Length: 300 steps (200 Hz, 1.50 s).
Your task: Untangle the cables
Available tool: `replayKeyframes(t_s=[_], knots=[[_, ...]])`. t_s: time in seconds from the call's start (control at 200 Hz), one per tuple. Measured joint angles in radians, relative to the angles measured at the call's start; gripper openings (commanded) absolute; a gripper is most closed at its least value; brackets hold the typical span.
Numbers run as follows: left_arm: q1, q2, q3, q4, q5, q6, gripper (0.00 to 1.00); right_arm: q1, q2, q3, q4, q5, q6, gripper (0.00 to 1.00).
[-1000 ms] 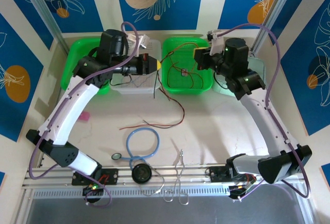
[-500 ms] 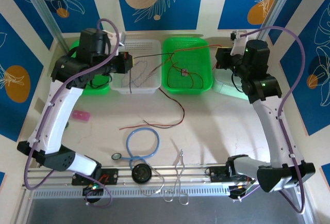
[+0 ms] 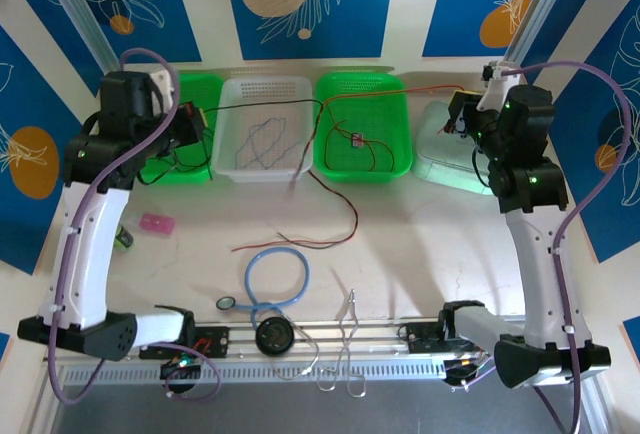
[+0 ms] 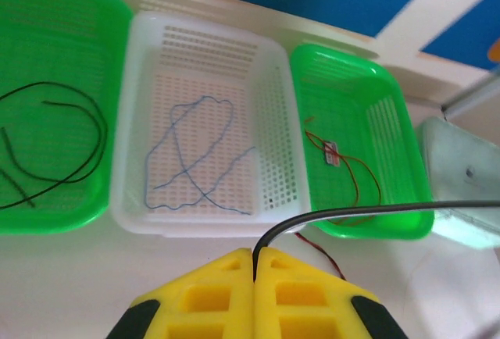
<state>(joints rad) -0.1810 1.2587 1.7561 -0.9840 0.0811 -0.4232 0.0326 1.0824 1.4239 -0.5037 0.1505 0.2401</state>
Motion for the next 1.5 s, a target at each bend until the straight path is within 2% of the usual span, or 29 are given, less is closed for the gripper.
replayKeyframes(t_s=[0.215,0.525,0.66,0.89,1.076,1.501], knots=[[0.185,-0.129,-0.173,0.097,0.053,-0.108,0.0,-0.038,-0.029,-0.026,-0.002,0.072,0.029,0.0],[0.445,-0.226,-0.421,0.304,0.231,-0.339,0.0,-0.108,-0.083,-0.055,0.011,0.153,0.05,0.0],[0.501,-0.239,-0.489,0.38,0.28,-0.434,0.0,-0.135,-0.104,-0.065,0.017,0.172,0.06,0.0],[0.511,-0.239,-0.505,0.474,0.321,-0.518,0.0,-0.167,-0.127,-0.066,0.025,0.174,0.068,0.0],[0.512,-0.15,-0.393,0.529,0.367,-0.557,0.0,-0.171,-0.132,-0.066,0.035,0.164,0.079,0.0],[0.512,0.159,0.159,0.552,0.373,-0.536,0.0,-0.172,-0.143,-0.066,0.039,0.129,0.093,0.0]])
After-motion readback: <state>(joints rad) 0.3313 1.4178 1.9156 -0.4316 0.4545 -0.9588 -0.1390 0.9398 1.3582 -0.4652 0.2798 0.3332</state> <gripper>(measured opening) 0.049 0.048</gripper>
